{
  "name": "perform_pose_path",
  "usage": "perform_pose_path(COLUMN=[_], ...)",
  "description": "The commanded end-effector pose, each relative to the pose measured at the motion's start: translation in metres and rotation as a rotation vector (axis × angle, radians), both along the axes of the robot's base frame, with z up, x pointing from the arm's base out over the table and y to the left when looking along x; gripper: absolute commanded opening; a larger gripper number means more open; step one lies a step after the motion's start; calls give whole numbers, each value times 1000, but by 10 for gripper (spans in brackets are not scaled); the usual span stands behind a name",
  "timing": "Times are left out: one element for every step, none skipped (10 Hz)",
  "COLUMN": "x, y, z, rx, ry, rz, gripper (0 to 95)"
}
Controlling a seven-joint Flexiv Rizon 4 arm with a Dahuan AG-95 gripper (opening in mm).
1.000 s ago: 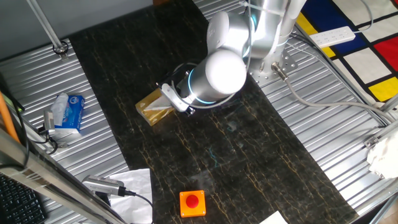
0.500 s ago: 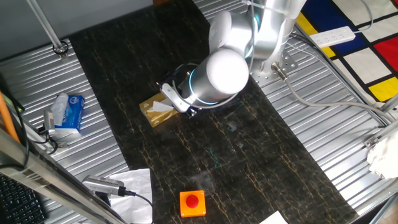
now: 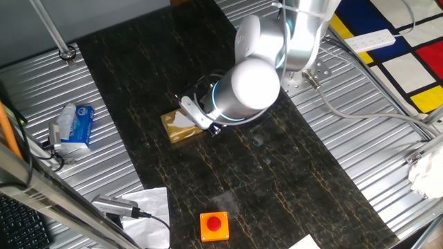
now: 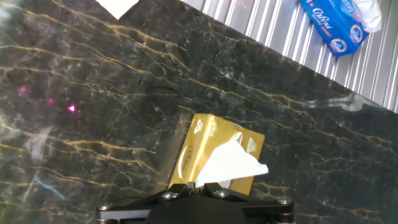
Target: Pull out a napkin
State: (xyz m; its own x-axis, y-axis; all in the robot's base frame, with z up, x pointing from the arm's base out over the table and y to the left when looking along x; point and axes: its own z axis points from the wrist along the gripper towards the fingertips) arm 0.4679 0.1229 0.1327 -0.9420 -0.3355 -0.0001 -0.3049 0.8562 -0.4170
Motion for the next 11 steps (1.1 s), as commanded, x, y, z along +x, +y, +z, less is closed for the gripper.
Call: perform_pose_path(x=[1, 1, 1, 0, 0, 0, -1, -2, -4, -6, -8], y=[-1, 0, 0, 0, -1, -2, -3, -5, -6, -7, -7], z=[2, 6, 8, 12, 15, 20, 27, 36, 50, 59, 66], rx=[0, 7, 15, 9, 9, 12, 10, 9, 17, 36, 49], ry=[7, 18, 26, 49, 61, 70, 80, 91, 100, 102, 101], rz=[5, 21, 31, 67, 82, 96, 106, 111, 117, 118, 124], gripper=[0, 0, 0, 0, 0, 0, 0, 0, 0, 0, 0])
